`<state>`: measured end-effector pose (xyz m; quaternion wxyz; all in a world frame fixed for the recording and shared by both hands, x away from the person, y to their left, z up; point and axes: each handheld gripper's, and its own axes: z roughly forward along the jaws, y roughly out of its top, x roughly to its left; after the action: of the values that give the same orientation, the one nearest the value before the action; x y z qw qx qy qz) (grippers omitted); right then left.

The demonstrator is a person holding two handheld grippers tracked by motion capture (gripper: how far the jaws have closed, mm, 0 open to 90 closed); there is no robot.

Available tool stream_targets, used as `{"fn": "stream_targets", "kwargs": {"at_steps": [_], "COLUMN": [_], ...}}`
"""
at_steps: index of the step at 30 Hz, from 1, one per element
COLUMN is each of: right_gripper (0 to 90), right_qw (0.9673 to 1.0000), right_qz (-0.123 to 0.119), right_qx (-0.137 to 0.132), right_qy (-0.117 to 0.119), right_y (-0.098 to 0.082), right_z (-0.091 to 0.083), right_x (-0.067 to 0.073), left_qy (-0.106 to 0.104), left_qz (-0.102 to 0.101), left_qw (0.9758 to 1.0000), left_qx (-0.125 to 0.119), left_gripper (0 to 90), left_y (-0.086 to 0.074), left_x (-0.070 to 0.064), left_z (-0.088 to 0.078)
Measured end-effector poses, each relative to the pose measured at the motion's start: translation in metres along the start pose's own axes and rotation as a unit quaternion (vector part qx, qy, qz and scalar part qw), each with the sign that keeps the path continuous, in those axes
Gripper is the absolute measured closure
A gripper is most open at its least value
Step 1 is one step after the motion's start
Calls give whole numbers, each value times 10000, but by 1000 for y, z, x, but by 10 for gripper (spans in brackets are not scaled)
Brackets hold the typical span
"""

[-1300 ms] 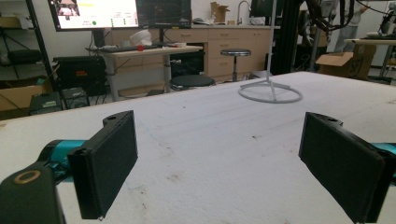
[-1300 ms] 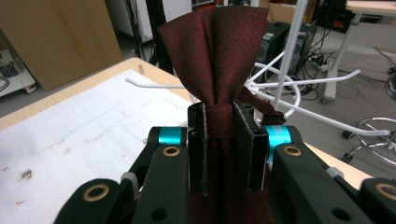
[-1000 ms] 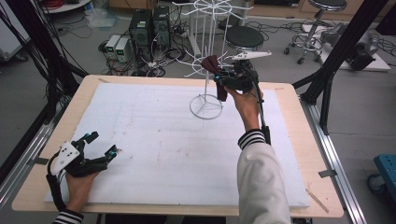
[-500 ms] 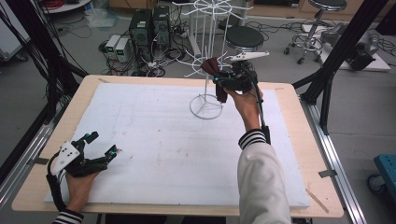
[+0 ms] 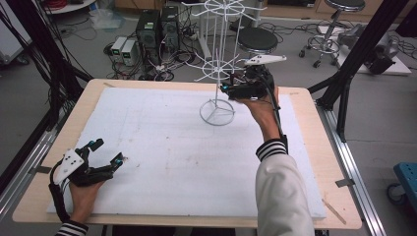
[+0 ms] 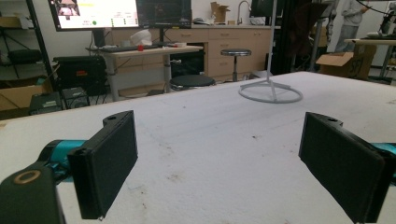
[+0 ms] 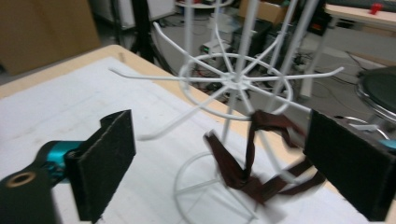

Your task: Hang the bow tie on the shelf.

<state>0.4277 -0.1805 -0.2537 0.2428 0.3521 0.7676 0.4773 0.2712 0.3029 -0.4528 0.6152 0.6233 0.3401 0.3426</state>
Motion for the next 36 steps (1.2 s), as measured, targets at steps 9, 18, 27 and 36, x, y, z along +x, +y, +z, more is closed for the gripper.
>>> {"fn": "stream_targets", "kwargs": {"at_steps": [9, 18, 27, 36], "right_gripper": [7, 8, 8, 8], "right_qw": [9989, 9979, 9973, 9959], "right_qz": [-122, -141, -215, 16], "right_qx": [-388, -539, -703, -896], "right_qy": [236, 319, 74, -132], "right_y": [-16, -56, -109, -168], "right_z": [-26, -59, -90, -103], "right_x": [12, 17, 29, 40], "left_qy": [10, 11, 6, 24], "left_qz": [5, -12, -8, -10], "left_qw": [10000, 10000, 10000, 10000], "left_qx": [-15, 0, 0, 2], "left_gripper": [119, 119, 119, 119], "left_y": [0, 0, 0, 0], "left_x": [0, 0, 0, 0], "left_z": [0, 0, 0, 0]}}
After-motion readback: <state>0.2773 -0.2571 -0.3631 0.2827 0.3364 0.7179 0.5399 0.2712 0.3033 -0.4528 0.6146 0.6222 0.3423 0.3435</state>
